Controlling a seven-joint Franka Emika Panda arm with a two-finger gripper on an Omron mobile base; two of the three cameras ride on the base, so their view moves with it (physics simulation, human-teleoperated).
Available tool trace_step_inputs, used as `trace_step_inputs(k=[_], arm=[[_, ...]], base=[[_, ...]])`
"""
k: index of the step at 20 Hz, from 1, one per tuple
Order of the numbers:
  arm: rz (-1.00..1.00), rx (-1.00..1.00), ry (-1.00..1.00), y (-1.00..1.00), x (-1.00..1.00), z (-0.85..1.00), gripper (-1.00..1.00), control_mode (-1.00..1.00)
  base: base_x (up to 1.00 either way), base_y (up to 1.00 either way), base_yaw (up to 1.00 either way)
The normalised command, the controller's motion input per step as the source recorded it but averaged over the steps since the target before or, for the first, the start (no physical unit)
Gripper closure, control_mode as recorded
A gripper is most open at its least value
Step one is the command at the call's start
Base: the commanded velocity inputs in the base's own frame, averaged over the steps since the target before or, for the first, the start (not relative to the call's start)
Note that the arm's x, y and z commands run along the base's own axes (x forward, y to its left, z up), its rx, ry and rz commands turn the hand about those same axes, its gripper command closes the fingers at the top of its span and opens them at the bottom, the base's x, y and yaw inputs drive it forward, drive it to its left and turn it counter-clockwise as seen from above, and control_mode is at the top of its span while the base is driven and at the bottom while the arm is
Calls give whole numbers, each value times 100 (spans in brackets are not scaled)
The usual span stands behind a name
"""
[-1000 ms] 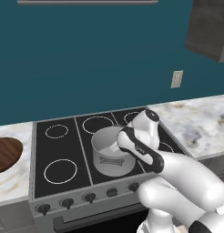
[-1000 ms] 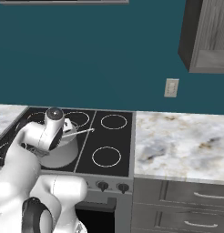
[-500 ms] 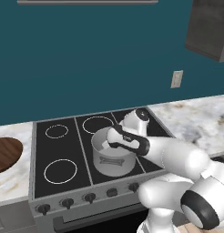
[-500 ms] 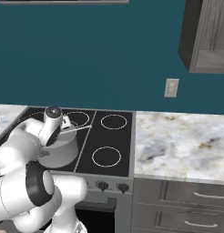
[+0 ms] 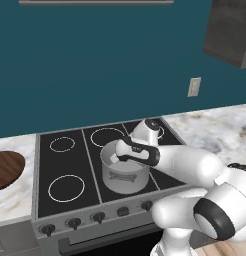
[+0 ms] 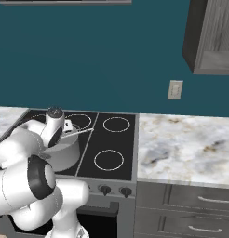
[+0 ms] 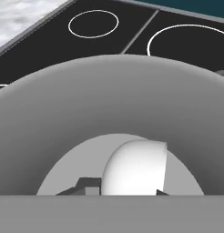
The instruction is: Open the cabinet and move the ladle to the pot. Then close the cabinet.
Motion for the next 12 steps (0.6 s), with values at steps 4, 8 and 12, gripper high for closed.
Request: trace_step_inputs(k=[4, 8, 12], arm=[[-6, 0, 3, 0, 1, -11, 100, -100], [-6, 0, 1, 3, 0, -7, -100, -100], [-3, 0, 0, 0, -10, 0, -100, -100]], base=[[0, 0, 0], [0, 0, 0], [0, 0, 0]])
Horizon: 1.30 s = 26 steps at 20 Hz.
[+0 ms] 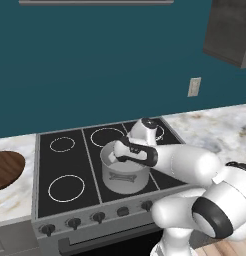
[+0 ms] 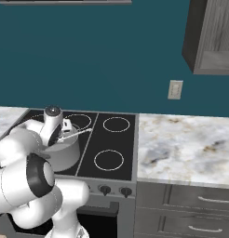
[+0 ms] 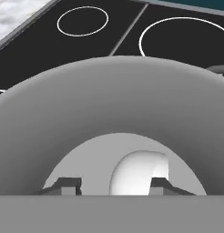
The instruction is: Open the cabinet and move the ladle to the pot. Then close the cabinet.
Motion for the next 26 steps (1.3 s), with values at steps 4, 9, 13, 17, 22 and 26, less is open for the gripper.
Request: trace_step_inputs(k=[4, 9, 13, 17, 22, 26], arm=[[-4, 0, -2, 0, -24, 0, -100, -100], [-5, 0, -7, 0, -35, 6, -100, -100], [-5, 0, -4, 0, -16, 19, -100, -100], [-3, -3, -7, 0, 0, 55, -100, -100], [0, -9, -4, 0, 0, 85, -100, -100], [-5, -2, 0, 0, -1, 85, -100, -100]], base=[[0, 0, 0], [0, 0, 0], [0, 0, 0], [0, 0, 0], [0, 0, 0], [0, 0, 0]])
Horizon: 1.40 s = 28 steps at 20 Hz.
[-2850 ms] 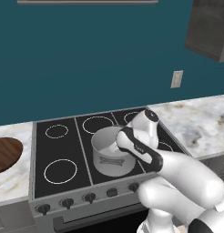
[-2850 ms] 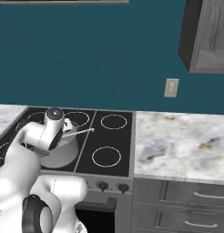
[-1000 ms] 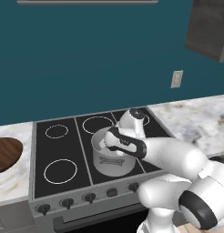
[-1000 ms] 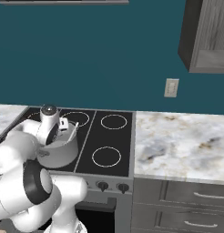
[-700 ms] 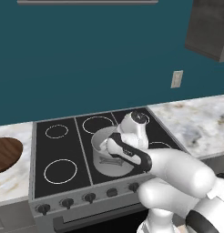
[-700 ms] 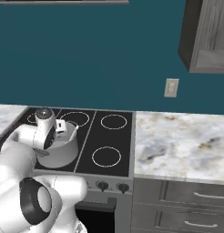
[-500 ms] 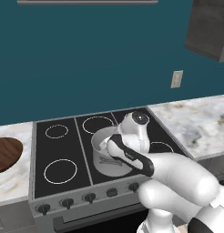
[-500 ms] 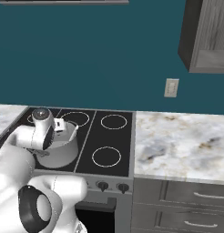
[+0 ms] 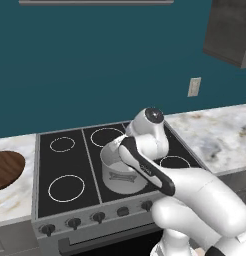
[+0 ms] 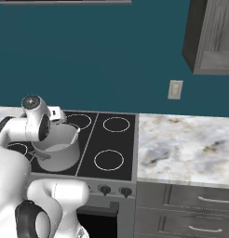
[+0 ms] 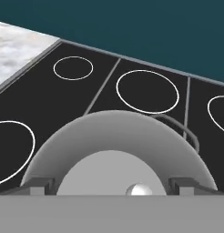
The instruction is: Open the cabinet and move the ladle to the pot. Then close the cabinet.
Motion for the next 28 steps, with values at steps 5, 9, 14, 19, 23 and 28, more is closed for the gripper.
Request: trace_step_inputs(k=[5, 9, 14, 19, 23, 28], arm=[[-11, 0, 0, -5, -19, 73, -100, -100], [-6, 0, -13, -11, -77, 44, -100, -100], [-10, 0, -18, -26, -83, 31, -100, -100], [-3, 0, -18, -44, -60, 48, -100, -100], [0, 1, -9, -26, -46, 52, -100, -100], [0, 8, -1, -15, -35, 56, -100, -100]], base=[[0, 0, 0], [0, 0, 0], [0, 0, 0], [0, 0, 0], [0, 0, 0], [0, 0, 0]])
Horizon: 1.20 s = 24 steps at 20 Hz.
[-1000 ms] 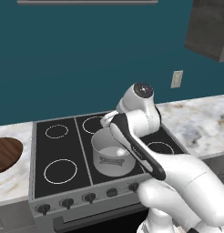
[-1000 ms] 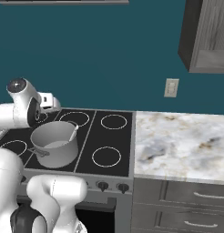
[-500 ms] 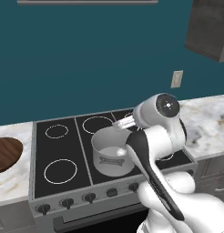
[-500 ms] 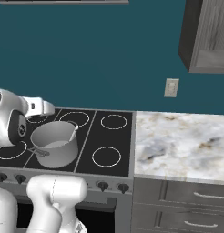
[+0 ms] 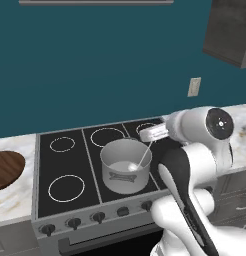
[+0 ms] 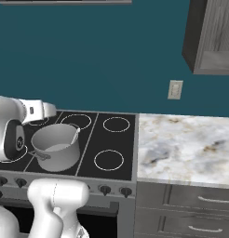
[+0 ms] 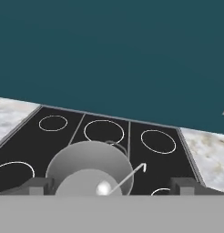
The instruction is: Open the cabinet and move the ladle to the pot. Then close the cabinet.
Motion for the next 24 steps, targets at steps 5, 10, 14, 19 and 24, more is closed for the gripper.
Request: trace_step_inputs(k=[5, 10, 14, 19, 24], arm=[[0, 12, -1, -9, -49, 40, -100, -100], [-1, 2, -3, -3, -69, 14, -100, -100], [-3, 0, 0, -1, -48, 4, -100, -100], [-5, 0, -1, -3, -55, 0, -100, -100], [0, 0, 0, 0, 0, 0, -100, 100]], base=[[0, 0, 0], [0, 0, 0], [0, 0, 0], [0, 0, 0], [-96, -62, -9]])
